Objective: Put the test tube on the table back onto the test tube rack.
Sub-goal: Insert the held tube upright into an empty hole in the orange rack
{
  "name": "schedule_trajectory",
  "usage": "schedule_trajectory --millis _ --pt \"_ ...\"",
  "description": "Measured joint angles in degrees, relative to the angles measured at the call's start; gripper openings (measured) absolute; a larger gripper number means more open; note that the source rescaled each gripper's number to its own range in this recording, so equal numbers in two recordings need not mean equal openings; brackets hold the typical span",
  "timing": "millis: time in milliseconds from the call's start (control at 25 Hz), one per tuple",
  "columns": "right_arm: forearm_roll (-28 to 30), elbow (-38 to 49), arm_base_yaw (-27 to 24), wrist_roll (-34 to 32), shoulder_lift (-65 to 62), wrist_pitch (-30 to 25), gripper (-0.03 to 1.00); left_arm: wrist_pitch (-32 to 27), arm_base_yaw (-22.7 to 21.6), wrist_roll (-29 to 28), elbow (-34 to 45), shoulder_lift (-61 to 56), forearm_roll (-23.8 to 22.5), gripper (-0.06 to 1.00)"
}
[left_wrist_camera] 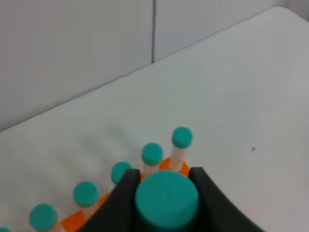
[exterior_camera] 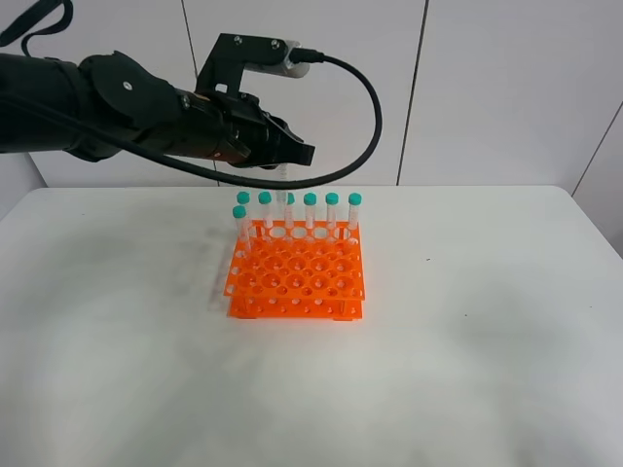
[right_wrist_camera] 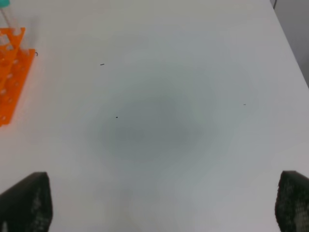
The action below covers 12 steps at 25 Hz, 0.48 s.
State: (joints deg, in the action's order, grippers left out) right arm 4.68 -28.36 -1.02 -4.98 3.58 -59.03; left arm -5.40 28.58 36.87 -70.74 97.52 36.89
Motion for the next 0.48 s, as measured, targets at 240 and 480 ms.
schedule_trajectory --millis 240,480 --pt "-0.3 0.0 0.0 0.0 0.0 0.0 1.00 3.0 -1.4 -16.6 0.0 0.6 -13.4 0.00" --pt "-0.3 0.0 0.0 0.0 0.0 0.0 1.00 7.1 -2.9 -24.7 3.0 0.6 -20.2 0.00"
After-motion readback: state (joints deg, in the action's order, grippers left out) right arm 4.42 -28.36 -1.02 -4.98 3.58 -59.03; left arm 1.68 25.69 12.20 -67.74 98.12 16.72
